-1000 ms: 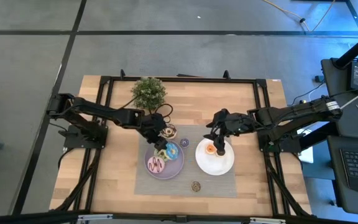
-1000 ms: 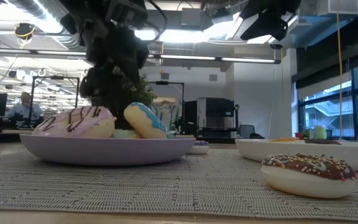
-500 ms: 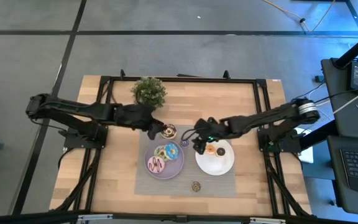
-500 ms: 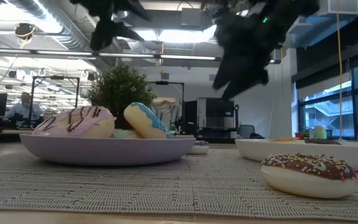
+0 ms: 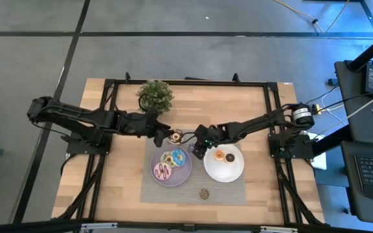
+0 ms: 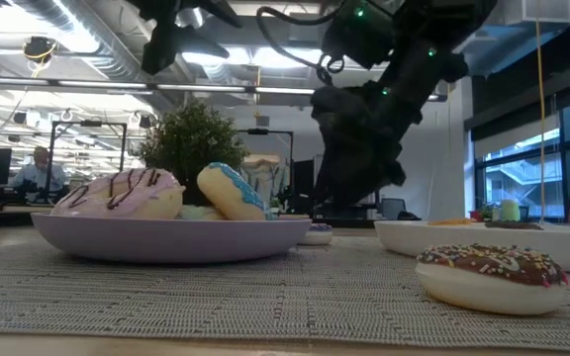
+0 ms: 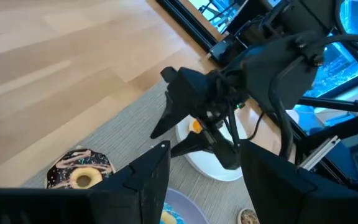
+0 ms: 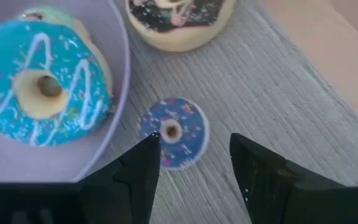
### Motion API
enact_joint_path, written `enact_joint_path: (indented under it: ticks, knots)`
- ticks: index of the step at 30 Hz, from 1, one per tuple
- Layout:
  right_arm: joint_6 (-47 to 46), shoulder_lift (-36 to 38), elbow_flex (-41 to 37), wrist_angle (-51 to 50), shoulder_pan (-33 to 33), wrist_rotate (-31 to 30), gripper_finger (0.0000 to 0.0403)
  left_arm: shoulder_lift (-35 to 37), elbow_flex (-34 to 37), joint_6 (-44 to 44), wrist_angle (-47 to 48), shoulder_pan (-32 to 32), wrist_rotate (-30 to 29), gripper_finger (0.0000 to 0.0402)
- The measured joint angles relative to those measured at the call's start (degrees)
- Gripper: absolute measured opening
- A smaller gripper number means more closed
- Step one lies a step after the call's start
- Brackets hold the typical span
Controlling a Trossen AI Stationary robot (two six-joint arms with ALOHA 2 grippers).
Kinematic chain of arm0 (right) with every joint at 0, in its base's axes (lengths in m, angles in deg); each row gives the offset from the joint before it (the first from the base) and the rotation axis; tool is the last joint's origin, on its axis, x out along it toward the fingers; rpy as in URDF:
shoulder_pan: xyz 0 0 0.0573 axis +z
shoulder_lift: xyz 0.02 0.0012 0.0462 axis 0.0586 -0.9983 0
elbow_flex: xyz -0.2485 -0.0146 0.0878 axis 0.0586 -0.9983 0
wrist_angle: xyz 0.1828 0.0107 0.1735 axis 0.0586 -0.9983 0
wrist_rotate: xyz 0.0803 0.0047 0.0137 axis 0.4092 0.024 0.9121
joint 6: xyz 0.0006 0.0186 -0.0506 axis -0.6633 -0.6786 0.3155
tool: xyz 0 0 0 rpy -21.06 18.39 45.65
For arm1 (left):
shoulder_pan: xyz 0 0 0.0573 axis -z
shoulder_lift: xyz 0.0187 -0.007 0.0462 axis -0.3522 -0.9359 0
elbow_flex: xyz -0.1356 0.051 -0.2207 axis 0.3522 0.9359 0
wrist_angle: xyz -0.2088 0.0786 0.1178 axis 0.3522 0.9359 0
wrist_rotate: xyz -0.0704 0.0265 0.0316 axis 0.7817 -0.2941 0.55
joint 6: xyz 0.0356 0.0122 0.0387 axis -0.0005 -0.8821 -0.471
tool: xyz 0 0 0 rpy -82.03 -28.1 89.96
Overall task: Pick & Place donuts
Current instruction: Put the small purple donut on the white plate
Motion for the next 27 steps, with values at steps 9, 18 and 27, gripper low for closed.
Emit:
enact_joint_path:
  ticks: [9, 18, 27]
  knots:
    - [-1.5, -3.9, 0.0, 1.9, 0.0, 0.8, 0.0177, -0.2, 0.0, 0.0, -0.1, 0.0, 0.1, 0.0191]
    - [-2.8, -5.2, 0.0, 3.3, -0.7, 1.0, 0.0151, -0.2, 0.0, 0.0, 0.1, 0.0, 0.2, 0.0189]
    - [-2.7, -5.2, 0.0, 3.3, -0.8, 1.5, 0.009, -0.2, 0.0, 0.0, 0.1, 0.0, 0.2, 0.0189]
